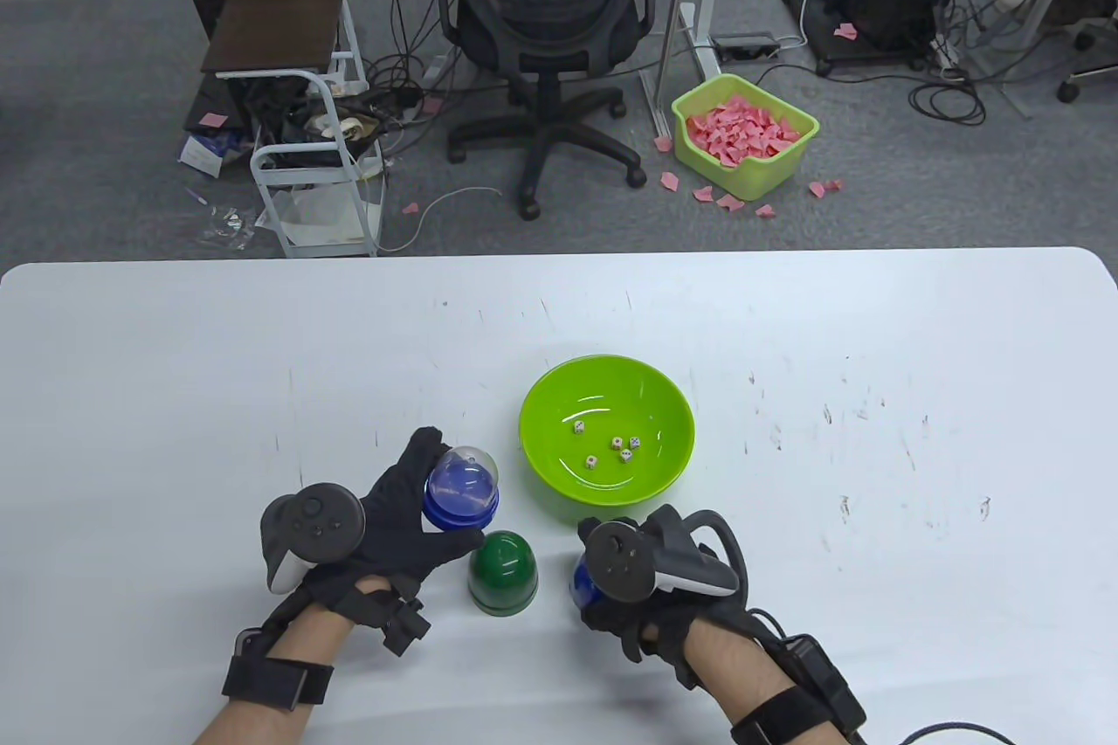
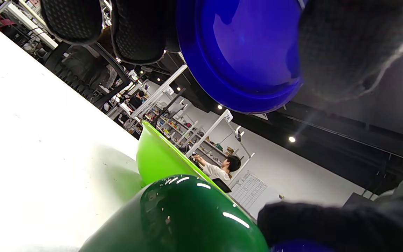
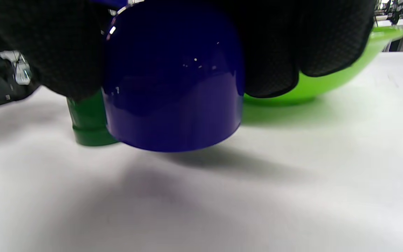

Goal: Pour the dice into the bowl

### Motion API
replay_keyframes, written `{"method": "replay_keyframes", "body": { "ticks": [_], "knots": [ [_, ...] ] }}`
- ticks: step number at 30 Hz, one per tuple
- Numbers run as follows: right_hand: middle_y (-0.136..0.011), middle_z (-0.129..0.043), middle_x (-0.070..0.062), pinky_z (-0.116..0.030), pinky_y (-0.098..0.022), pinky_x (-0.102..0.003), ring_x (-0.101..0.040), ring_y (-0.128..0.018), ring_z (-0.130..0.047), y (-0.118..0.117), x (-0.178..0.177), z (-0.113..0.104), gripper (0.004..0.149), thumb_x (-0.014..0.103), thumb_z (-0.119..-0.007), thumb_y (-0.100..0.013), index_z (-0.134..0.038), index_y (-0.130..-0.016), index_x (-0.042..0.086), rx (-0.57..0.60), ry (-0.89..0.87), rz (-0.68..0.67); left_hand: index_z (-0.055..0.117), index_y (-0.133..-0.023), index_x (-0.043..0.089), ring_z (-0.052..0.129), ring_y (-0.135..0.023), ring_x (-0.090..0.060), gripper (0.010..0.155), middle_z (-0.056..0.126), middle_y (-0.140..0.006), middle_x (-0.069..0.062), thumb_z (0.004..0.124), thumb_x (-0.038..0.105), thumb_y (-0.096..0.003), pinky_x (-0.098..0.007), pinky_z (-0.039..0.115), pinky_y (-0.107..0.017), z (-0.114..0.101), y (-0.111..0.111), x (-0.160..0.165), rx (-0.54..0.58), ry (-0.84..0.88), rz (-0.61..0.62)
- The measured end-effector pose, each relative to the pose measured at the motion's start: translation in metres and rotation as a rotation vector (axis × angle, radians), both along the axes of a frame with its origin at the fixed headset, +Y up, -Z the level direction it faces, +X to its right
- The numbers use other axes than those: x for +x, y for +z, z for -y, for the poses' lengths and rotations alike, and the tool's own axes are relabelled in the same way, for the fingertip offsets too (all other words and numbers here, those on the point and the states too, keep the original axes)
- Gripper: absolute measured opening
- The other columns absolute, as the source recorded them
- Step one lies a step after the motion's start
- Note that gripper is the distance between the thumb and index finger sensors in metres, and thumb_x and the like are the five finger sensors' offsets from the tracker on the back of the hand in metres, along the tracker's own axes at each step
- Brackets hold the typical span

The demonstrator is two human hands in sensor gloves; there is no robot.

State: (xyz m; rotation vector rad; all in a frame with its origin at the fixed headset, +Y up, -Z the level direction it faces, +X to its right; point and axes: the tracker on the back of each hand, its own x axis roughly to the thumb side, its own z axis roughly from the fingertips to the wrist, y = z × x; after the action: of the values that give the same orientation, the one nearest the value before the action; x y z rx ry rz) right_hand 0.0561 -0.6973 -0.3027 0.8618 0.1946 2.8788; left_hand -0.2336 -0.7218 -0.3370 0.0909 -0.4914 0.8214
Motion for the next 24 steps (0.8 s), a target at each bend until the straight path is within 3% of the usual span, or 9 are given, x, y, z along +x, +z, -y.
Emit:
{"method": "replay_keyframes", "body": {
  "ticks": [5, 15, 24],
  "knots": [
    [-0.101, -0.071, -0.034, -0.076, -0.054, -0.067, -0.052, -0.071, -0.089, -0.002, -0.002, -0.032, 0.087, 0.049, -0.091, -0.04, -0.058, -0.105, 0.0, 0.095, -0.093, 0.004, 0.026, -0.111, 0.02, 0.075, -0.096, -0.035, 0.111, 0.061, -0.111, -0.01, 0.094, 0.064, -0.035, -0.062, 0.066, -0.073, 0.0, 0.001, 0.004, 0.009, -0.026, 0.013],
    [-0.099, -0.072, -0.034, -0.076, -0.054, -0.067, -0.052, -0.07, -0.09, -0.012, -0.009, -0.082, 0.089, 0.05, -0.089, -0.042, -0.054, -0.105, -0.002, 0.177, -0.322, 0.003, 0.029, -0.111, 0.021, 0.076, -0.096, -0.035, 0.11, 0.063, -0.111, -0.01, 0.095, 0.064, -0.0335, -0.062, 0.066, -0.073, 0.0, 0.003, 0.009, 0.02, -0.068, 0.034],
    [-0.098, -0.075, -0.034, -0.078, -0.052, -0.065, -0.049, -0.068, -0.092, -0.025, -0.044, -0.091, 0.087, 0.053, -0.087, -0.043, -0.057, -0.104, -0.002, 0.179, -0.35, -0.048, 0.029, -0.111, 0.021, 0.077, -0.095, -0.035, 0.112, 0.064, -0.11, -0.01, 0.097, 0.061, -0.0317, -0.062, 0.066, -0.073, -0.003, 0.006, 0.012, 0.038, -0.087, 0.039]
  ]
}}
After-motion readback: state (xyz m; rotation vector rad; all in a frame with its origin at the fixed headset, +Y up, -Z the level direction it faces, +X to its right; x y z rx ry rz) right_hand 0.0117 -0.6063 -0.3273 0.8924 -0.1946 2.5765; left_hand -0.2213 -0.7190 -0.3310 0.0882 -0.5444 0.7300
